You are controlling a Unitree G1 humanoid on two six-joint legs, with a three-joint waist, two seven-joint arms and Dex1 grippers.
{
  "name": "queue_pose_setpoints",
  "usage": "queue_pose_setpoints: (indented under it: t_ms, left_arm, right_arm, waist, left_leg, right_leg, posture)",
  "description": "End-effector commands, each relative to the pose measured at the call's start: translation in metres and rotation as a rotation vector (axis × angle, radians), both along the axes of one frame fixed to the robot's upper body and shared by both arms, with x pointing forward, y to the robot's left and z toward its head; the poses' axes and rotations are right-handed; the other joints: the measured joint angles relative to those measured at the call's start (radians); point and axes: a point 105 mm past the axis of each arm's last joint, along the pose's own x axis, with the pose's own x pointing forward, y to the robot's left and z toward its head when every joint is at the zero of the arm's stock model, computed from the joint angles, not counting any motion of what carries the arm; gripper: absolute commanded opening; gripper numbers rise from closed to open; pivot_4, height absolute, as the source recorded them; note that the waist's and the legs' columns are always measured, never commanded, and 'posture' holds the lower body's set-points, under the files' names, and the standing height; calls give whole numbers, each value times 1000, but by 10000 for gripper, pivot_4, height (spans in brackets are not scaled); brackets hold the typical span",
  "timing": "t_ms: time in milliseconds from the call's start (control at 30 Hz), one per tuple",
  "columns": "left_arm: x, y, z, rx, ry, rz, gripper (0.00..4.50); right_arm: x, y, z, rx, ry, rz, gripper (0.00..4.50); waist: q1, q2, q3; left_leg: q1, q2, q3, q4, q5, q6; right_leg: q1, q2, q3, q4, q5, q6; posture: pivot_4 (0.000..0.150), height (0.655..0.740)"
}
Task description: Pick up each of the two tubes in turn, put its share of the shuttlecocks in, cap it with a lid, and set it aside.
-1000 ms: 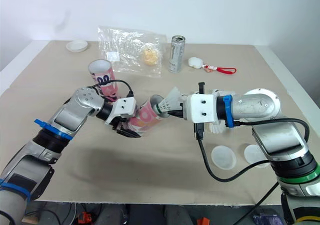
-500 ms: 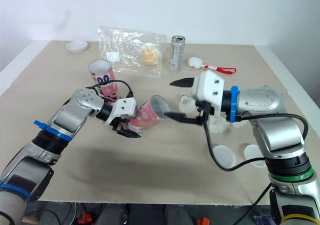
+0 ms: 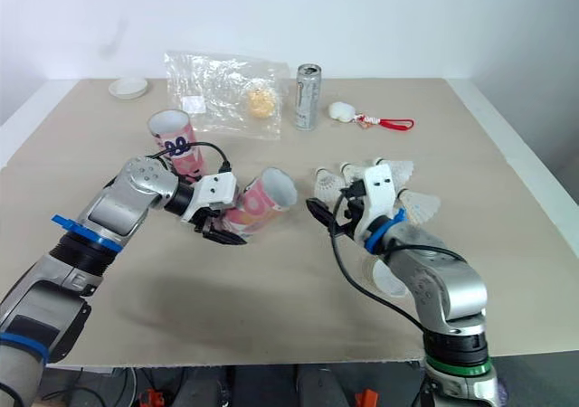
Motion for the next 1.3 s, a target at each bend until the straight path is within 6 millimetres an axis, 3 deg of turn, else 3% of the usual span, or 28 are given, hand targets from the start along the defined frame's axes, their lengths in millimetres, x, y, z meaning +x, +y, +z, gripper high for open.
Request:
queue_pose_setpoints:
  t_ms: [33, 233, 400, 700, 833, 1067, 1233, 1300]
  left_arm:
    - [-1, 13, -4, 24, 23, 35, 32585]
    - [-4, 16, -7, 19, 37, 55, 32585]
    - [-5, 17, -8, 17, 37, 67, 32585]
    - [-8, 17, -8, 12, 34, 77, 32585]
    - [-8, 17, -9, 12, 33, 80, 32585]
    - [-7, 15, -11, 9, 30, 81, 32585]
    - [-7, 13, -12, 7, 28, 79, 32585]
    - [-7, 12, -12, 6, 31, 75, 32585]
  right_arm:
    - [8, 5, 12, 8, -52, -24, 44852]
    - [22, 16, 6, 22, -45, -35, 44852]
    - [45, 25, 2, 73, -29, -65, 44852]
    - [72, 29, -5, 108, -1, -110, 44852]
    - [79, 29, -6, 89, -11, -123, 33974]
    - [82, 33, -1, 78, -34, -105, 1984]
    - [79, 38, 10, 47, -75, -56, 387]
    - [70, 38, 28, -4, -157, 12, 387]
  waist:
    - [-3, 0, 0]
    - [-6, 0, 0]
    - [-10, 0, 0]
    - [-13, 0, 0]
    - [-14, 0, 0]
    - [-14, 0, 0]
    - [-14, 0, 0]
    - [-14, 0, 0]
  left_leg:
    - [0, 0, 0, 0, 0, 0]
    - [0, 1, 0, -2, 0, 0]
    - [0, 3, 0, -2, 0, 0]
    - [1, 5, 0, -2, 0, 0]
    - [0, 6, 0, -2, 0, 0]
    - [1, 6, 0, -2, 0, 0]
    - [1, 6, 0, -2, 0, 0]
    - [1, 6, 0, -2, 0, 0]
  right_leg:
    - [0, 0, 0, 0, 0, 0]
    - [0, 1, 0, 0, 1, 3]
    - [-1, 3, 0, 0, 1, 2]
    - [-1, 5, 0, 0, 2, 1]
    - [-1, 6, 0, 0, 2, 1]
    - [-1, 7, 0, 0, 2, 0]
    - [-1, 7, 0, 0, 2, 0]
    - [-1, 7, 0, 0, 2, 0]
  posture:
    - [1500, 7400]
    - [1500, 7400]
    - [1500, 7400]
    - [1500, 7400]
    - [1500, 7400]
    - [1500, 7400]
    - [1500, 7400]
    - [1500, 7400]
